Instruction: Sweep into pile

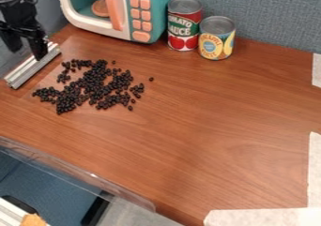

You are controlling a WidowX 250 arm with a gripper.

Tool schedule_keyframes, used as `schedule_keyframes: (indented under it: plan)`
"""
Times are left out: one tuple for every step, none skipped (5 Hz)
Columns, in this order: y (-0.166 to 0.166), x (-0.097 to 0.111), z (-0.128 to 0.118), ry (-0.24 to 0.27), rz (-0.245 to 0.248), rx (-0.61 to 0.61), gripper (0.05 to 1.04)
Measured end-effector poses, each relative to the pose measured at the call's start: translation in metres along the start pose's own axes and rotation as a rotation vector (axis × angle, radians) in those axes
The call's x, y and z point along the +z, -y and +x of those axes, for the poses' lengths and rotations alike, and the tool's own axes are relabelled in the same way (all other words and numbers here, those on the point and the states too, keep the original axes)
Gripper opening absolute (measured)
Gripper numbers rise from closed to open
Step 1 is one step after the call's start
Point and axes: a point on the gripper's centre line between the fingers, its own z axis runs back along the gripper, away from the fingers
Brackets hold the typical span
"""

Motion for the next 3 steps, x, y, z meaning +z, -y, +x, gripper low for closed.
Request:
schedule_keyframes:
  plan:
    - [-0.0073,-0.0095,0.0027,-0.013,0.018,0.020,1.000]
    - [-0.0107,-0.0139,0.0009,-0.025,0.039,0.025,1.000]
    - [-0.0131,-0.0149,-0.0003,-0.035,0.063,0.043,0.949]
